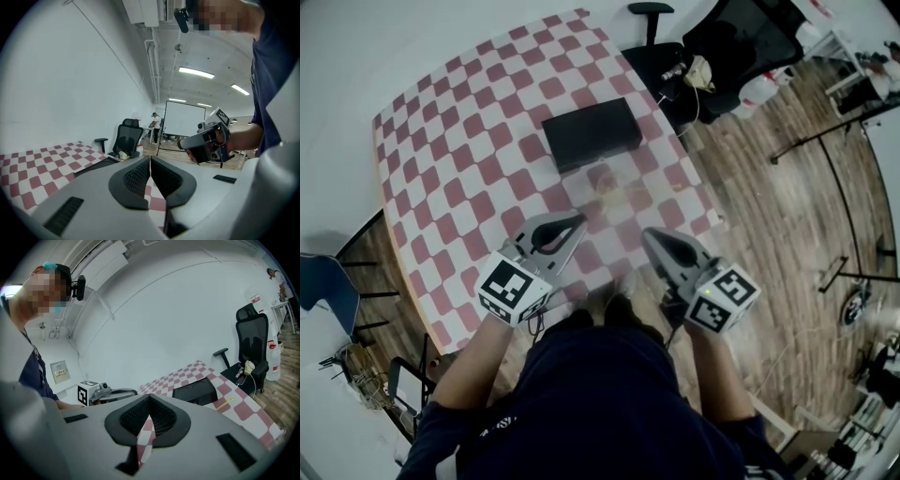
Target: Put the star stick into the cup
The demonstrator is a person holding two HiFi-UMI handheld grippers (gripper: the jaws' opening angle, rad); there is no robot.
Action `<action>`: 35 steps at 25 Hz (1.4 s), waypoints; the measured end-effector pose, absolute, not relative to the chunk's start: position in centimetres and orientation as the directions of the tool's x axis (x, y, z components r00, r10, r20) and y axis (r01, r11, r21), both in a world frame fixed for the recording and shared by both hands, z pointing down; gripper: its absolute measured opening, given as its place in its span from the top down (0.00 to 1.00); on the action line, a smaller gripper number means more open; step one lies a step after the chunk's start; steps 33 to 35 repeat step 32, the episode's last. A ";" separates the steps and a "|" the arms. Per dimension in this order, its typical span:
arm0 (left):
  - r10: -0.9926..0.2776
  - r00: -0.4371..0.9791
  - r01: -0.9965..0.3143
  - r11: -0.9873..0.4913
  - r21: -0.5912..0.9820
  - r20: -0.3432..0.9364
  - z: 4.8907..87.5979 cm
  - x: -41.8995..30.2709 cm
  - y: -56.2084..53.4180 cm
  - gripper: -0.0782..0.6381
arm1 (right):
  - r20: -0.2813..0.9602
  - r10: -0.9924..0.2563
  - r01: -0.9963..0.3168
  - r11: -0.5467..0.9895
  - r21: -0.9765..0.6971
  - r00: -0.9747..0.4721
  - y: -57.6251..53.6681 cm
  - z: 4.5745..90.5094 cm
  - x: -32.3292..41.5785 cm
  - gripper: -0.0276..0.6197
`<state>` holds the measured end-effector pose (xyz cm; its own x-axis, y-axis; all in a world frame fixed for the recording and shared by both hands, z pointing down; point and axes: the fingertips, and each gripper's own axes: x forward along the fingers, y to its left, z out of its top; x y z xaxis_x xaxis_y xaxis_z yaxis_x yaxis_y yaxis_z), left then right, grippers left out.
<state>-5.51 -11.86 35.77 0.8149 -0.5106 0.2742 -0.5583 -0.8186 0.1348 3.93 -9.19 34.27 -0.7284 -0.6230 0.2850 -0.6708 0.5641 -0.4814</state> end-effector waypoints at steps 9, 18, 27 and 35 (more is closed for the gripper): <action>-0.509 0.819 -0.555 -0.820 0.139 0.265 35.5 -6.1 -11.7 0.84 | 0.290 -0.615 -0.669 0.578 -0.468 -0.734 -8.9 34.0 2.7 0.93; -0.511 0.818 -0.558 -0.816 0.150 0.263 35.8 -6.0 -12.0 0.84 | 0.298 -0.604 -0.665 0.582 -0.468 -0.739 -9.1 34.1 2.5 0.94; -0.517 0.814 -0.565 -0.811 0.153 0.266 36.1 -5.5 -12.0 0.84 | 0.300 -0.599 -0.662 0.585 -0.469 -0.742 -9.1 34.3 2.9 0.93; -0.521 0.810 -0.570 -0.806 0.156 0.270 36.2 -5.0 -11.9 0.84 | 0.298 -0.598 -0.660 0.585 -0.472 -0.744 -9.1 34.3 3.5 0.94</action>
